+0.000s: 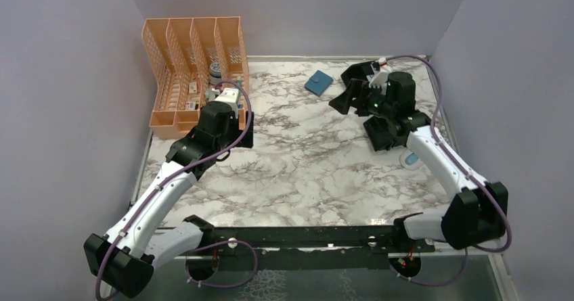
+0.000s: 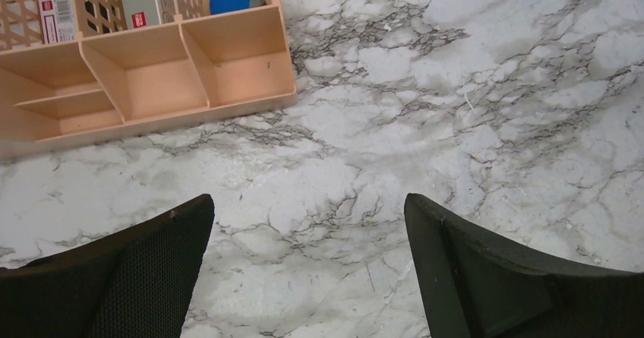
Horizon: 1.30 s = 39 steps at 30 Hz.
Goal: Take the credit cards out of the card holder
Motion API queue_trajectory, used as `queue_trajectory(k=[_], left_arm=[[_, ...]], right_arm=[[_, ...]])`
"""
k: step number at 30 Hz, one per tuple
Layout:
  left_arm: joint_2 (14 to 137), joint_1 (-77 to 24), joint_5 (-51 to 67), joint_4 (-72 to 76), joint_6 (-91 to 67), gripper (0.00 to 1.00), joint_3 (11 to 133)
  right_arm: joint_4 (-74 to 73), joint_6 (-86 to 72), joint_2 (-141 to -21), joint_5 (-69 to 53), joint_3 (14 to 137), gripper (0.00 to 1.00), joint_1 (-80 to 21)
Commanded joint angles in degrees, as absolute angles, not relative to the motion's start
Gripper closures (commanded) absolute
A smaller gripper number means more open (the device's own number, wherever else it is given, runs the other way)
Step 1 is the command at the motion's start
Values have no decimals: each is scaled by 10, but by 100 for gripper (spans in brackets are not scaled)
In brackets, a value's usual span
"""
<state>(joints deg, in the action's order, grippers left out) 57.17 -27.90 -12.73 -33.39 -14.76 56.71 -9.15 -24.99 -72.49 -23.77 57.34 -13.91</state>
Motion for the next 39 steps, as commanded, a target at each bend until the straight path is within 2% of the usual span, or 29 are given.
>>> queue_trajectory(k=[1,11,17,24,34,39], left_arm=[[546,-282,-157,-286,-159,1,526],[512,-282,-206,-234,-152,1,456],[501,-282,-213,-234,-153,1,447],[499,-281,-252,-242,-154,1,449],[521,-278,-229,-244,-147,1,454],[526,-277,-222,-244,-144,1,456]], right_arm=[[-98,-258,-811,-237,652,2,-147],[-145,-241,-1034,-57,826,10,-198],[-135,-236,-1153,33,921,10,-209],[-162,-221,-1270,121,1060,5,-209],[-218,-178,-1434,138,1256,7,-209],[-231,-169,-1462,125,1253,10,-210]])
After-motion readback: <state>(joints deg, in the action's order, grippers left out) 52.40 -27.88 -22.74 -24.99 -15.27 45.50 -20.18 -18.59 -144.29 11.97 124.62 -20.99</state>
